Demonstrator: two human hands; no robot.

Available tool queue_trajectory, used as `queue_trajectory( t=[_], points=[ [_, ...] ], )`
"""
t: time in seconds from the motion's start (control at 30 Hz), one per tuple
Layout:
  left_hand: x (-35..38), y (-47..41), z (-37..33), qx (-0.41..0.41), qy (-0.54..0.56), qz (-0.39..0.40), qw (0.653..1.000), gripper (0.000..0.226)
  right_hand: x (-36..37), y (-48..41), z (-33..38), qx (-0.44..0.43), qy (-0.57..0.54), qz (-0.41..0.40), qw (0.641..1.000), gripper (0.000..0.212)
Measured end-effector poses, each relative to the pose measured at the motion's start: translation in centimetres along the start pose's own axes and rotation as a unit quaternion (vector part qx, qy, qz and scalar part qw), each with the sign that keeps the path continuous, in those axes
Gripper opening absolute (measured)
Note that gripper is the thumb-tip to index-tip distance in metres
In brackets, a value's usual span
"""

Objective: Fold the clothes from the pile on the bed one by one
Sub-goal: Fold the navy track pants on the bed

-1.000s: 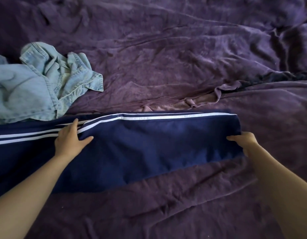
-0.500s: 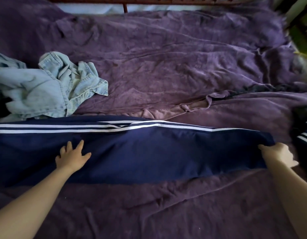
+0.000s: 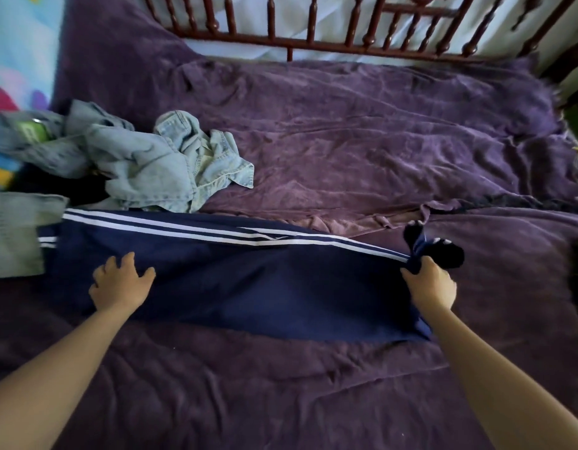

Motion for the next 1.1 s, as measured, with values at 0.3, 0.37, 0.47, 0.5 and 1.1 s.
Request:
queue_trajectory(
  t=[0.3, 0.37, 0.47, 0.5, 1.1],
  points=[
    [-5.5, -7.8, 7.6, 0.001, 0.116, -0.064, 0.991, 0.056, 4.7, 4.8, 2.3, 0.115, -0.157, 0.049, 0.98, 0.028],
    [-4.7, -9.7, 7.7, 0.018, 0.155, -0.012, 0.988, 0.068, 5.1, 5.5, 3.1, 0.127, -0.163, 0.051, 0.977, 0.029],
    [-5.0, -12.4, 8.4, -0.002, 0.213, -0.027, 0.977, 0.07, 5.8, 6.4, 4.7, 0.135, -0.171, 0.056, 0.974, 0.029],
    [-5.2, -13.2, 8.5, -0.004, 0.214, -0.04, 0.976, 0.069, 6.0, 6.6, 5.1, 0.136, -0.173, 0.055, 0.974, 0.029],
    [-3.1, -15.5, 14.3, 0.018, 0.456, -0.015, 0.89, 0.029, 3.5, 10.4, 14.9, 0.095, -0.138, 0.002, 0.986, 0.033]
  ],
)
Point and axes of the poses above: each hand's wrist, its own y-axis away from the middle knuckle, its own x-axis out of the palm, z = x × y, the point moved 10 cm from there along -y, towards the middle knuckle, and after that the axes turned 9 degrees about -y, right-handed, at the moved point
